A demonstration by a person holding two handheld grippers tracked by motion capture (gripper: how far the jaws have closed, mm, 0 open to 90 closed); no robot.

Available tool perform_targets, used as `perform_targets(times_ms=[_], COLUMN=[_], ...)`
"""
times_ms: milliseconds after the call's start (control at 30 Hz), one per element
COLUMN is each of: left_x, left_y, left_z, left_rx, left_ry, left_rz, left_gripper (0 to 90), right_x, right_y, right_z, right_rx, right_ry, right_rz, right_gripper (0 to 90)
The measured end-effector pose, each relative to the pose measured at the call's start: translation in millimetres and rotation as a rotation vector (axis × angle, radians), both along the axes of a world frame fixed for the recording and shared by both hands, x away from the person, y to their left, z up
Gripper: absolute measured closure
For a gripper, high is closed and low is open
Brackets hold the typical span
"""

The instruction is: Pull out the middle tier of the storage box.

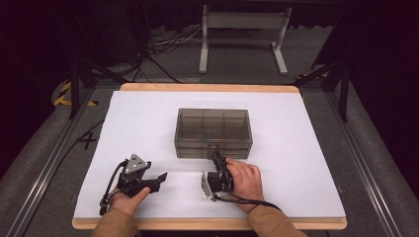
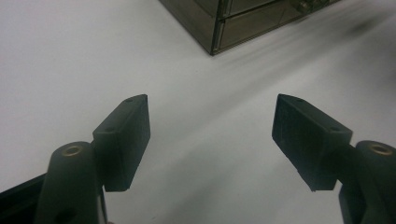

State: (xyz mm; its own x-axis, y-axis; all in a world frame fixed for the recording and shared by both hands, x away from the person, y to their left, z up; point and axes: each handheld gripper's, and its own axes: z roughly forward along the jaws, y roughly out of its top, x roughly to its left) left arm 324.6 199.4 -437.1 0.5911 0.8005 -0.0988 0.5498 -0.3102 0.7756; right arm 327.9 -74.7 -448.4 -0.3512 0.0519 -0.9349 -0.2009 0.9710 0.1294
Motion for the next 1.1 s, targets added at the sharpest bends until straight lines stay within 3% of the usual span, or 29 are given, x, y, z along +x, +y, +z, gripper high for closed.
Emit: perform_targets(times_ms=[367, 767, 833, 1100], left_x=[0.1, 0.3, 0.5, 2.0], left_y=[0.0, 0.0, 0.0, -1.4], left_z=[0.0, 0.0, 0.3, 0.3], left_rx=[0.0, 0.0, 0.001, -0.002], left_ry=[0.0, 0.0, 0.003, -0.001], left_rz=[0.001, 0.0, -0.002, -0.003], left_gripper=[28.5, 28.5, 28.5, 28.5], right_x=[-15.5, -20.4, -21.3, -25.6], right_y=[-1.2, -2.5, -2.9, -6.9], right_z=[3.7, 2.1, 4.2, 9.5], right_rx=[-0.006, -0.003, 0.01, 0.034], right_ry=[-0.008, 0.027, 0.023, 0.036], right_rz=[0.016, 0.03, 0.041, 0.052], right_gripper=[79.6, 78.4, 73.4, 71.7])
